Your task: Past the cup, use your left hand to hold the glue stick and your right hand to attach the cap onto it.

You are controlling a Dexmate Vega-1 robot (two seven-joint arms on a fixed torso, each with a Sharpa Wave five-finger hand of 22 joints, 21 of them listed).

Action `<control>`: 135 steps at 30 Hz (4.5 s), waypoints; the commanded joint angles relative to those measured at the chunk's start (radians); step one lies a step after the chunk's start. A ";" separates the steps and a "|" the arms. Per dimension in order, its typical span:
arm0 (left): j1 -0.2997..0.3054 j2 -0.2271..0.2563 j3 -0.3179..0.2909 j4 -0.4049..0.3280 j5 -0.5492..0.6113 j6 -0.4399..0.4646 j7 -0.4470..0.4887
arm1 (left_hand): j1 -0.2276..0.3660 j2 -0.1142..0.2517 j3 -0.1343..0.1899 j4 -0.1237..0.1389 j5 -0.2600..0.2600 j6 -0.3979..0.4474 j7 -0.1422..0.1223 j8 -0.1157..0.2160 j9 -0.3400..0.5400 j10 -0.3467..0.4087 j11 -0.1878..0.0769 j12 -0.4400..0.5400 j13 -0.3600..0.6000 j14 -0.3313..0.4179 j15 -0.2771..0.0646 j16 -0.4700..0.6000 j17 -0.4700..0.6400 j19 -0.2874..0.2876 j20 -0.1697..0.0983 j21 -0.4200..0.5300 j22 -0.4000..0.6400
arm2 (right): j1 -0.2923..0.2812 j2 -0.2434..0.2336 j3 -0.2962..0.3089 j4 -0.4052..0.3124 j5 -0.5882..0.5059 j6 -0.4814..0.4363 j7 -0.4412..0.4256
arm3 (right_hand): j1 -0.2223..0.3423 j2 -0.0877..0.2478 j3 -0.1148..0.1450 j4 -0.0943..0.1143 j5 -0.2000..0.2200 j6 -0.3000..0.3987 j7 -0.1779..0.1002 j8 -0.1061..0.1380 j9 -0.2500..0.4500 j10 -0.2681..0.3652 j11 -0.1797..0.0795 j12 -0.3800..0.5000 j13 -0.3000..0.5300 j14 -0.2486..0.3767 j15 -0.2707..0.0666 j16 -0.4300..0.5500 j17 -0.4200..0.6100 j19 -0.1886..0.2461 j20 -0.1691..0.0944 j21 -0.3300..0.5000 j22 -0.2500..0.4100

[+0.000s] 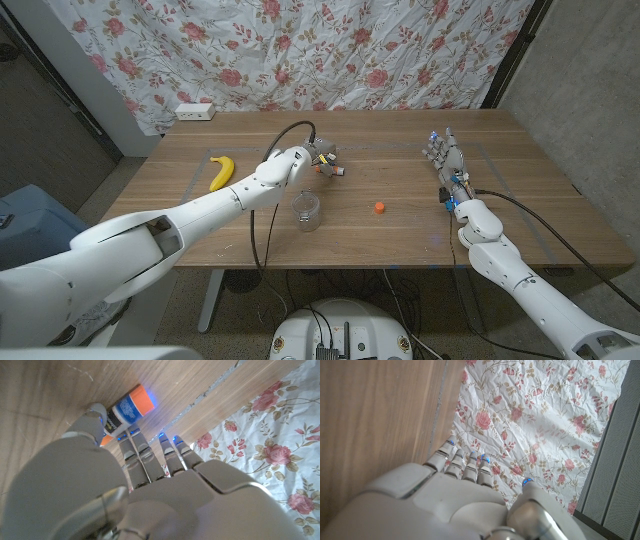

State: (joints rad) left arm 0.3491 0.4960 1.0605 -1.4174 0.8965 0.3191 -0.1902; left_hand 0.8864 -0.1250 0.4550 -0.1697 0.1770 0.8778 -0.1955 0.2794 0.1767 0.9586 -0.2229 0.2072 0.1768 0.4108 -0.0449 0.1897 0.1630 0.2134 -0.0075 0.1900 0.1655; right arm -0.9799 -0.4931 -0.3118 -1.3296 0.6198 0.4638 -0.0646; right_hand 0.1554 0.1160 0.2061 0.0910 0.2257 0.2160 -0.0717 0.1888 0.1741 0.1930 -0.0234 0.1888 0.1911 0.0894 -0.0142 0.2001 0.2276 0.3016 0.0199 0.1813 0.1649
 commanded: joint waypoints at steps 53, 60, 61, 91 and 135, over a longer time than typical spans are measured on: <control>0.090 0.115 -0.101 -0.168 0.006 0.009 0.110 | 0.081 0.050 -0.058 0.006 0.007 0.265 0.024 -0.038 0.002 0.238 -0.002 0.005 0.010 0.100 -0.149 -0.001 0.005 0.086 -0.048 -0.002 0.001 | -0.026 -0.027 -0.015 -0.082 -0.061 -0.023 -0.045 | -0.007 0.003 0.019 -0.004 0.007 0.022 -0.003 0.004 0.005 0.009 -0.005 0.006 0.000 0.005 -0.005 0.007 -0.006 0.000 0.001 0.005 0.003; 0.115 0.140 -0.130 -0.209 0.003 0.004 0.115 | 0.081 0.052 -0.060 0.007 0.007 0.267 0.025 -0.041 0.003 0.241 -0.002 0.004 0.010 0.104 -0.148 -0.001 0.005 0.086 -0.048 -0.003 0.001 | -0.042 -0.034 -0.013 -0.107 -0.070 -0.017 -0.052 | -0.005 0.001 0.022 -0.008 0.007 0.023 -0.008 0.004 0.005 0.010 -0.005 0.006 0.000 0.004 -0.009 0.006 -0.008 -0.009 -0.012 0.002 0.002; 0.118 0.144 -0.134 -0.213 0.003 0.000 0.118 | 0.081 0.052 -0.060 0.007 0.007 0.267 0.024 -0.041 0.003 0.241 -0.002 0.004 0.010 0.104 -0.148 -0.001 0.005 0.086 -0.048 -0.003 0.001 | -0.044 -0.038 -0.013 -0.115 -0.074 -0.020 -0.054 | -0.005 0.001 0.022 -0.008 0.007 0.024 -0.008 0.004 0.005 0.010 -0.005 0.006 0.000 0.003 -0.009 0.006 -0.008 -0.011 -0.012 0.001 0.002; 0.209 0.191 -0.254 -0.279 -0.108 -0.046 0.205 | 0.077 0.058 -0.072 0.009 0.007 0.265 0.014 -0.058 0.005 0.238 -0.002 -0.006 0.010 0.112 -0.145 -0.004 0.004 0.081 -0.046 -0.005 0.001 | -0.127 -0.184 -0.012 -0.328 -0.303 -0.131 -0.165 | 0.028 -0.025 0.034 -0.053 0.004 0.030 -0.051 0.001 0.003 0.031 -0.022 0.011 0.000 0.004 -0.022 0.003 -0.021 -0.058 -0.030 -0.006 0.001; 0.244 0.156 -0.328 -0.235 -0.340 -0.088 0.310 | 0.067 0.068 -0.091 0.011 0.008 0.258 -0.001 -0.080 0.006 0.219 -0.002 -0.017 0.010 0.090 -0.151 -0.014 0.003 0.051 -0.060 -0.009 0.001 | -0.266 -0.442 0.031 -0.703 -0.618 -0.488 -0.204 | 0.132 -0.076 0.057 -0.176 -0.013 -0.050 -0.103 -0.010 0.006 0.017 -0.050 0.005 0.004 -0.047 -0.025 -0.005 -0.027 -0.082 -0.037 0.001 0.001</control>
State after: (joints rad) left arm 0.5902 0.6688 0.7457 -1.6699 0.6123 0.2378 0.0931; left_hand 0.9412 -0.0769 0.3654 -0.1606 0.1816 1.1026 -0.1592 0.1981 0.1727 1.1717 -0.2165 0.1885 0.1835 0.5053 -0.0518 0.1771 0.1629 0.2647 -0.0411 0.1794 0.1627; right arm -1.2082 -0.8635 -0.3007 -1.9343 0.0758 0.0783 -0.2693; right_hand 0.2728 0.0437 0.2583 -0.0774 0.2128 0.1760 -0.1719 0.1770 0.1741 0.2070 -0.0702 0.1963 0.1933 0.0499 -0.0356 0.1961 0.2000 0.2172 -0.0144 0.1773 0.1631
